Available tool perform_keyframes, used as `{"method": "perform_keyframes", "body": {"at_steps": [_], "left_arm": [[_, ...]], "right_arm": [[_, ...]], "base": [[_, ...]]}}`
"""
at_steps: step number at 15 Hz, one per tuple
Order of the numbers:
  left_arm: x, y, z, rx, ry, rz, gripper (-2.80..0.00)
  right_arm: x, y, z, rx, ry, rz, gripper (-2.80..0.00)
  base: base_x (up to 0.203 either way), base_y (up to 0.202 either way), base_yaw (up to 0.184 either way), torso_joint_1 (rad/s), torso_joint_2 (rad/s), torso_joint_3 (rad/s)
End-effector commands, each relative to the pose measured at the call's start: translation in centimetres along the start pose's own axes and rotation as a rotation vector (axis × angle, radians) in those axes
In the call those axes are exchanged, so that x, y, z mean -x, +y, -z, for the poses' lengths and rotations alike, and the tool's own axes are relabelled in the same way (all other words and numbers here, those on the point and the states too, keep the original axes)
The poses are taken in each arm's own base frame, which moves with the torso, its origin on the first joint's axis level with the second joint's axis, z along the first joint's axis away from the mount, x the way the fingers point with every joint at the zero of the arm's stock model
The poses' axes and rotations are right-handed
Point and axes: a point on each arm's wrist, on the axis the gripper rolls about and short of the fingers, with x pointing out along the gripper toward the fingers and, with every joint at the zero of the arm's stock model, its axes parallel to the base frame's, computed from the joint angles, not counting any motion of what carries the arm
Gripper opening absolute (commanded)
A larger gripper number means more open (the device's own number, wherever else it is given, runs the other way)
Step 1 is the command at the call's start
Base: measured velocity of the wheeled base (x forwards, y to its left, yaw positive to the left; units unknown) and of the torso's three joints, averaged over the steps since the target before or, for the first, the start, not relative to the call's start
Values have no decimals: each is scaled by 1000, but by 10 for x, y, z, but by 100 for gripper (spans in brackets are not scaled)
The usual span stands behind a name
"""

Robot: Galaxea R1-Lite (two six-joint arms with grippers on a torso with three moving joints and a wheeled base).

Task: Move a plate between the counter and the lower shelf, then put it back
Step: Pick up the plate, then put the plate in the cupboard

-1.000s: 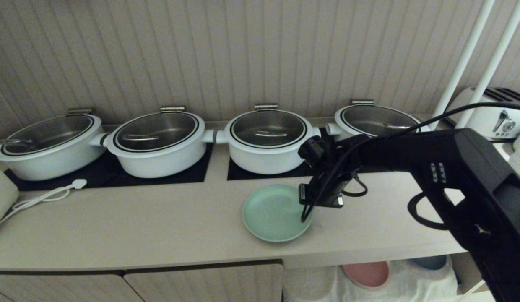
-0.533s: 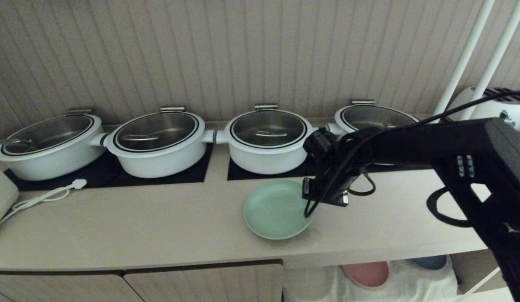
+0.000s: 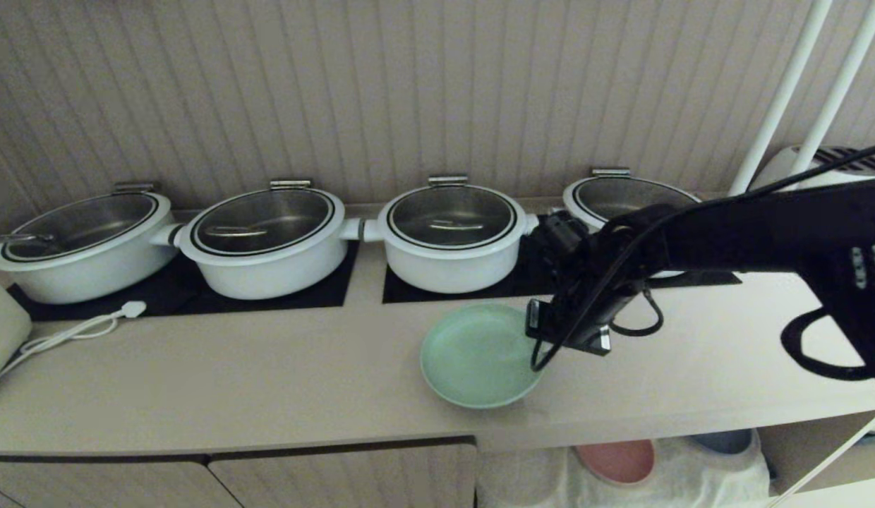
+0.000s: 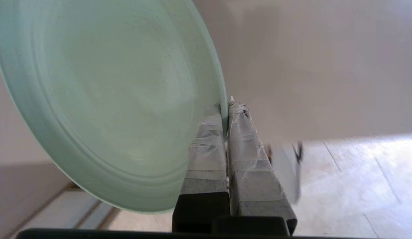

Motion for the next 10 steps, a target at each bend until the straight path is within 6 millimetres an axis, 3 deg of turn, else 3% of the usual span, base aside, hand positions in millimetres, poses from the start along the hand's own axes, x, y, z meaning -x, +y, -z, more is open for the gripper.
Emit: {"method": "perform_keyframes", "body": {"at_steps": [1,10], "left_arm": [[0,0,0,2,-1,0,-280],[0,0,0,0,-1,0,-280]], "right_arm": [[24,-10,11,4,-6,-4,-280],[77,-63,75,4,-69,-52,-280]], "base": [[0,0,0,0,0,0],[0,0,0,0,0,0]]}}
